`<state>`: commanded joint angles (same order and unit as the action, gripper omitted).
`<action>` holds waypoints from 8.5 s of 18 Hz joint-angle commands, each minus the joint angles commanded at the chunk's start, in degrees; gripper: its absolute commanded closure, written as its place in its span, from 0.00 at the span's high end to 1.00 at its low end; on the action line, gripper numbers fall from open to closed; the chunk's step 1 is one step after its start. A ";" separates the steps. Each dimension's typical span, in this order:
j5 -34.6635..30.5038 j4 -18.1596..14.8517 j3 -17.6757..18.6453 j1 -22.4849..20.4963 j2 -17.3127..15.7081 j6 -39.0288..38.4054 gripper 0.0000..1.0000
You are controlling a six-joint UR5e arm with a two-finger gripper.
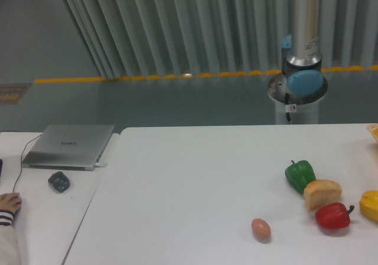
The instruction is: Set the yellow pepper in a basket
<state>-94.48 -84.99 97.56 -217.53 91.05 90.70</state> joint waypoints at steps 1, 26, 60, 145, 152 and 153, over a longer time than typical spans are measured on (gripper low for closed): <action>0.00 0.00 0.00 0.00 0.00 0.00 1.00; -0.18 0.09 -0.09 0.00 0.00 0.00 1.00; -0.26 -0.26 -0.61 0.18 -0.17 0.70 1.00; 0.70 14.94 -13.63 76.99 10.99 9.64 1.00; 0.27 19.15 -10.29 76.46 11.34 14.59 1.00; -0.26 19.33 -9.94 76.38 10.99 16.50 1.00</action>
<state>-94.74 -65.66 87.62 -141.15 102.04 107.21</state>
